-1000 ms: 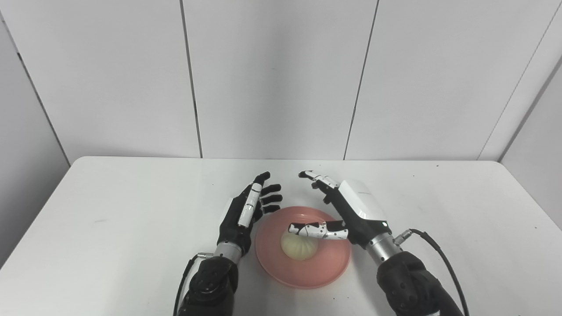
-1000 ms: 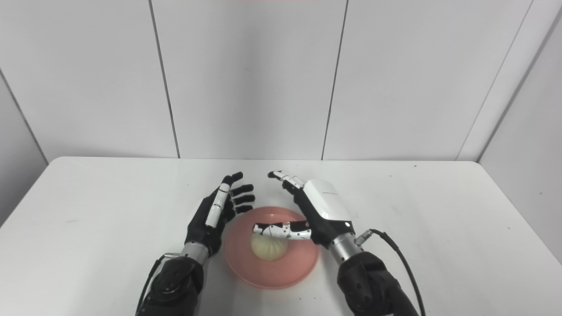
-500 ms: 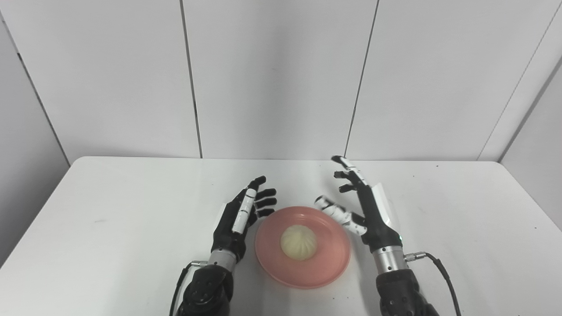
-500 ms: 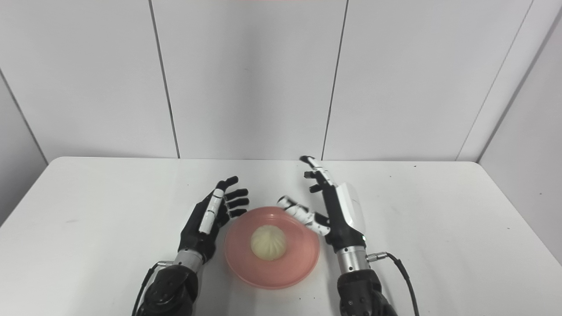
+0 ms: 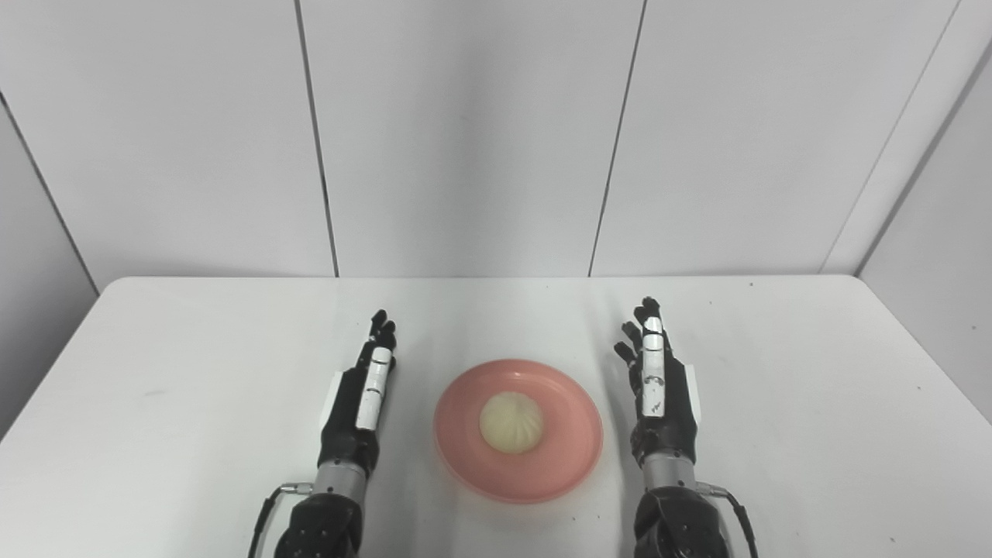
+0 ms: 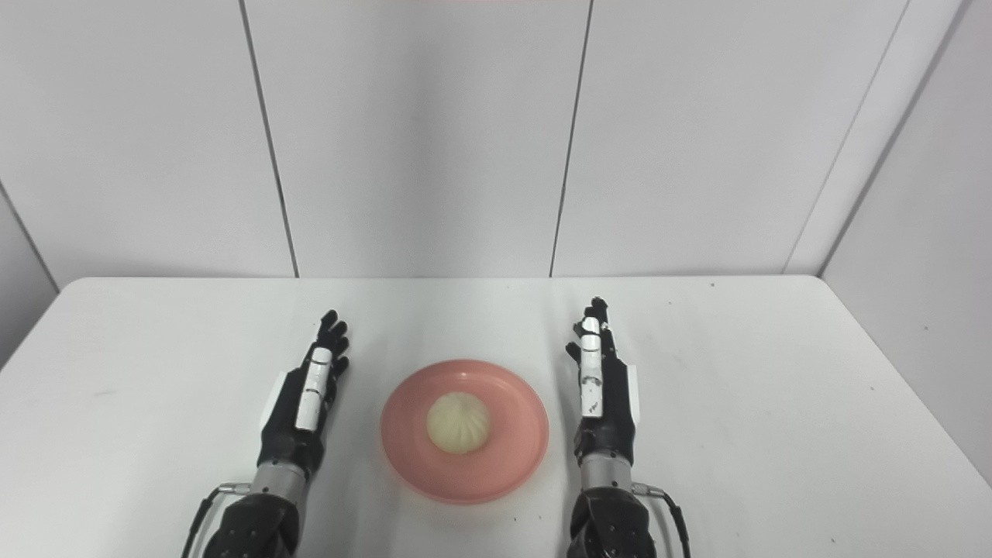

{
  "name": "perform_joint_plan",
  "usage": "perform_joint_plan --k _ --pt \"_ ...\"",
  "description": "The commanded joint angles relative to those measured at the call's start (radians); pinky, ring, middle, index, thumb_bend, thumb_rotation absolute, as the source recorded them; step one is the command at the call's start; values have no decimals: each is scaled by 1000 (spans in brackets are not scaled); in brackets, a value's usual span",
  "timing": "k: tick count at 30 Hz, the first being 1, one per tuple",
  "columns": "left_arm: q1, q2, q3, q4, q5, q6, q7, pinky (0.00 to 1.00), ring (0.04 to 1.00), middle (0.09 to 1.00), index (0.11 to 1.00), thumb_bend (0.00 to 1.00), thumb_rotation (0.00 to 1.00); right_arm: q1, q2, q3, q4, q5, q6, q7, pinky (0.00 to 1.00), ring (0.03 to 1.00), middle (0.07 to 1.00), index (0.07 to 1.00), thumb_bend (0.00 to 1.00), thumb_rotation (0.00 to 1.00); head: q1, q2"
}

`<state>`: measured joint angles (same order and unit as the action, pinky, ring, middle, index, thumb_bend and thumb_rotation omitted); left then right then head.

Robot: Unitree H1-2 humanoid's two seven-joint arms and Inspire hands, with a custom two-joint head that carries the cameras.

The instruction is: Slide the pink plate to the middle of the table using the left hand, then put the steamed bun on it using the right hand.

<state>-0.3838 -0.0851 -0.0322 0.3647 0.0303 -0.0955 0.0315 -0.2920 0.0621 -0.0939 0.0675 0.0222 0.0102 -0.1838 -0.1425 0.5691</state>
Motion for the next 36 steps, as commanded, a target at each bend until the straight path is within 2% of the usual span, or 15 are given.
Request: perform_joint_plan --k 1,6,13,17,23,29,36 --pt "-10 15 2 -23 3 6 -5 1000 1000 1000 976 722 995 -20 2 9 -30 -20 -12 -1 898 912 937 942 711 1000 -9 2" --pt "-11 20 4 -30 -11 28 -18 1000 1000 1000 977 761 983 -12 8 9 -16 -20 -16 -7 898 895 895 924 690 1000 -14 5" --pt "-12 9 7 -35 -21 46 -27 1000 1000 998 983 771 972 -5 -1 9 -9 -13 -17 4 816 839 818 845 695 1000 -4 8" --pt "-16 1 8 -37 -31 62 -26 1000 1000 990 980 770 961 0 -13 18 -13 -20 -4 16 818 845 816 833 703 1000 2 8" --pt "-21 1 6 -35 -37 71 -30 1000 1000 985 982 765 964 3 -25 30 -17 -25 0 26 830 863 824 824 660 1000 5 9" --pt "-22 1 6 -43 -40 95 -39 1000 1000 970 979 782 957 7 -35 36 -13 -33 -19 32 814 852 821 817 677 1000 4 10" --pt "-21 1 -1 -49 -46 104 -48 1000 1000 977 978 750 963 11 -47 33 5 -28 -34 46 789 812 815 818 705 1000 7 11"
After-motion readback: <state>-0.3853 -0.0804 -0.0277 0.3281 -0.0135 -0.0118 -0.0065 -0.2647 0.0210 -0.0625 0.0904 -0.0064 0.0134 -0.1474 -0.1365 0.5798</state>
